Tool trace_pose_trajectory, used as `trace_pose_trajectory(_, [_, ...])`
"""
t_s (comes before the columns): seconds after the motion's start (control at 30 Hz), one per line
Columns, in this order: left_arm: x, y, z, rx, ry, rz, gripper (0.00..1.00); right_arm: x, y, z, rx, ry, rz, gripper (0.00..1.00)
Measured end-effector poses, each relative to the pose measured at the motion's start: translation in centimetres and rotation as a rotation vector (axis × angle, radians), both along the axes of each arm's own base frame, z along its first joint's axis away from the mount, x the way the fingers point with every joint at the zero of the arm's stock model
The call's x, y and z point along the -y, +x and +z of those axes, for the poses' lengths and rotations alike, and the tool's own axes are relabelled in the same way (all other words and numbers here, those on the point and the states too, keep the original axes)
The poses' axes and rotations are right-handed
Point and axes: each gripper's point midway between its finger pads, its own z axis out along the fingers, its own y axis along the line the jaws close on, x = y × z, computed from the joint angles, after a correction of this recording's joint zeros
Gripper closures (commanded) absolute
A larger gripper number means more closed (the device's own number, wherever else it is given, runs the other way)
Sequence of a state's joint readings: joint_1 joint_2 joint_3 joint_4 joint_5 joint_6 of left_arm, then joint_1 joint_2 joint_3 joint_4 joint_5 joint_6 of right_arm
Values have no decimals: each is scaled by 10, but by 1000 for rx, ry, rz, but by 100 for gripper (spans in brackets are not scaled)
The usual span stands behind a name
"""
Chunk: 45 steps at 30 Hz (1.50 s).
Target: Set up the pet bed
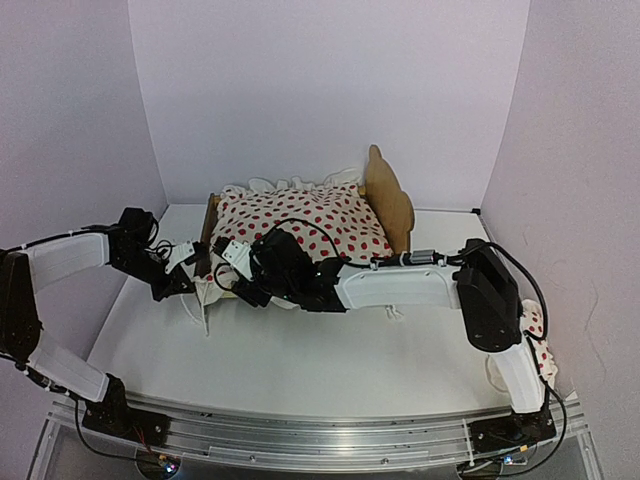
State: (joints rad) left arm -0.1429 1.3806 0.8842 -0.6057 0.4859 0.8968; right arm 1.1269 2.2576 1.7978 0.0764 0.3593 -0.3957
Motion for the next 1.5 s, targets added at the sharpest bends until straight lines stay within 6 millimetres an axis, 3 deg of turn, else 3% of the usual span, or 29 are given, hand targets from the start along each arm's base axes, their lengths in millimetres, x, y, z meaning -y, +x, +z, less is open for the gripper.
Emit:
trace_pose_trajectory(0.17, [21, 8, 53, 20, -136, -23, 100, -2, 13, 6, 18, 10, -26, 56])
trace_pose_trajectory(0.33, [37, 3, 77, -16, -218, -48, 100, 6, 24, -18, -12, -42, -38, 79])
trace_pose_trajectory(0.43, [43, 10, 89, -26, -247, -45, 100, 12, 29, -26, -36, -59, -49, 99])
trace_pose_trajectory(0.7, [64, 35, 118, 12, -288, -78, 100, 31, 54, -23, -120, 29, -163, 100])
trace_pose_trajectory(1.03, [70, 72, 104, 73, -237, -90, 100, 86, 109, 36, -194, 318, -411, 100])
trace_pose_trajectory(1.2, [71, 86, 107, 144, -193, -119, 100, 90, 113, 38, -193, 342, -445, 100])
trace_pose_trajectory(1.5, [59, 92, 89, 233, 11, -178, 100, 88, 109, 34, -196, 333, -440, 100])
